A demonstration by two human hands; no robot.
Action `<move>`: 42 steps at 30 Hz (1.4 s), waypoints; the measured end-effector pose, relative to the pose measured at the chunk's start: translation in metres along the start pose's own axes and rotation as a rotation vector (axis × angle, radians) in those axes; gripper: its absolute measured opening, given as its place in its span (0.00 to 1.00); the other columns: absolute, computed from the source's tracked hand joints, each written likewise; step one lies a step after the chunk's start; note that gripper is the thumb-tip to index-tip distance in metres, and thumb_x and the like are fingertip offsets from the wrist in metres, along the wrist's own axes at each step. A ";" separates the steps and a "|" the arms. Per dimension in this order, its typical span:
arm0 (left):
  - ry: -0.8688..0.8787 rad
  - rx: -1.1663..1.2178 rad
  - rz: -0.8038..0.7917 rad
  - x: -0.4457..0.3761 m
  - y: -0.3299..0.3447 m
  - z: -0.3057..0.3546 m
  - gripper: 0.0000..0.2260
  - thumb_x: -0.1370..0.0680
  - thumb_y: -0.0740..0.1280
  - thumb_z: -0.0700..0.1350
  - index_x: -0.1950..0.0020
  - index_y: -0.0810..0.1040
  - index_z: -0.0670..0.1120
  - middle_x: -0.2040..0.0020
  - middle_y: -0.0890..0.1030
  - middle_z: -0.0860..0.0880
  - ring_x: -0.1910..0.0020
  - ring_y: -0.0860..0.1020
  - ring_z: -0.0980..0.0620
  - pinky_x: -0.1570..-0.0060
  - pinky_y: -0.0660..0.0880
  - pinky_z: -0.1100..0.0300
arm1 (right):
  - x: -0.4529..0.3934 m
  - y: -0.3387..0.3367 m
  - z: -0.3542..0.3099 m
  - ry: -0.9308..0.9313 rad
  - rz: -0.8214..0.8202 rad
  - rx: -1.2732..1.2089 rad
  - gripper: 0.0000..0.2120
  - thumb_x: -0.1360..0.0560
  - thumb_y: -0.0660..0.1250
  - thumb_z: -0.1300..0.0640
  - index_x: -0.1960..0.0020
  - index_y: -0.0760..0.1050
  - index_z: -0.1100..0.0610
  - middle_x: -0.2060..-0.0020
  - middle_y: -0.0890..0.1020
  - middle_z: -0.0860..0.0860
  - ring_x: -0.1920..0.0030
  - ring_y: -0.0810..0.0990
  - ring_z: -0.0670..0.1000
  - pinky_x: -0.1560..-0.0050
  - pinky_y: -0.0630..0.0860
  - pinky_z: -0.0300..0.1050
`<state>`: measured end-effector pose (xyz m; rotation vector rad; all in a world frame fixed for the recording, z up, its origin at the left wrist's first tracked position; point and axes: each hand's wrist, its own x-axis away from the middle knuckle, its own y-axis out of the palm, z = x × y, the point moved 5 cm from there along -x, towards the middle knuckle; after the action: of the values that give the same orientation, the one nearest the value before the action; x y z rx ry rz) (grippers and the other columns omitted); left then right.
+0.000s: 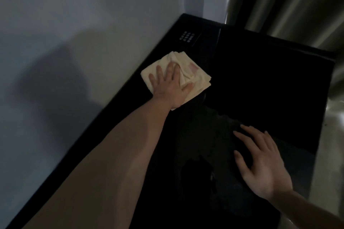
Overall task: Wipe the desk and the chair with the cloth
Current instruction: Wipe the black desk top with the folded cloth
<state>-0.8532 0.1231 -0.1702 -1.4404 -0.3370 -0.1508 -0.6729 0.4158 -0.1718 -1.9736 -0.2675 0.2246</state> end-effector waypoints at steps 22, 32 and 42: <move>0.130 -0.005 0.067 -0.154 -0.043 0.113 0.42 0.21 0.45 0.74 0.14 0.41 0.52 0.14 0.41 0.51 0.17 0.38 0.37 0.23 0.36 0.31 | -0.001 0.001 -0.001 -0.008 0.007 -0.066 0.26 0.19 0.62 0.44 0.23 0.72 0.50 0.21 0.68 0.45 0.17 0.59 0.49 0.18 0.56 0.60; 0.182 -0.018 0.110 -0.181 -0.046 0.151 0.43 0.22 0.45 0.75 0.14 0.44 0.52 0.14 0.46 0.51 0.16 0.43 0.37 0.22 0.39 0.31 | -0.002 0.002 0.001 -0.012 0.008 -0.063 0.25 0.19 0.63 0.44 0.22 0.71 0.47 0.21 0.67 0.43 0.17 0.58 0.47 0.17 0.53 0.57; 0.321 -0.068 0.054 -0.118 -0.029 0.142 0.42 0.21 0.46 0.75 0.14 0.41 0.53 0.14 0.42 0.52 0.16 0.41 0.40 0.21 0.40 0.36 | 0.000 0.002 0.003 -0.011 -0.025 -0.069 0.25 0.16 0.60 0.42 0.20 0.67 0.45 0.19 0.64 0.42 0.16 0.55 0.47 0.17 0.53 0.60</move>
<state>-0.9929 0.2478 -0.1668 -1.4631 -0.0300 -0.3474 -0.6734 0.4177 -0.1749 -2.0370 -0.3106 0.2131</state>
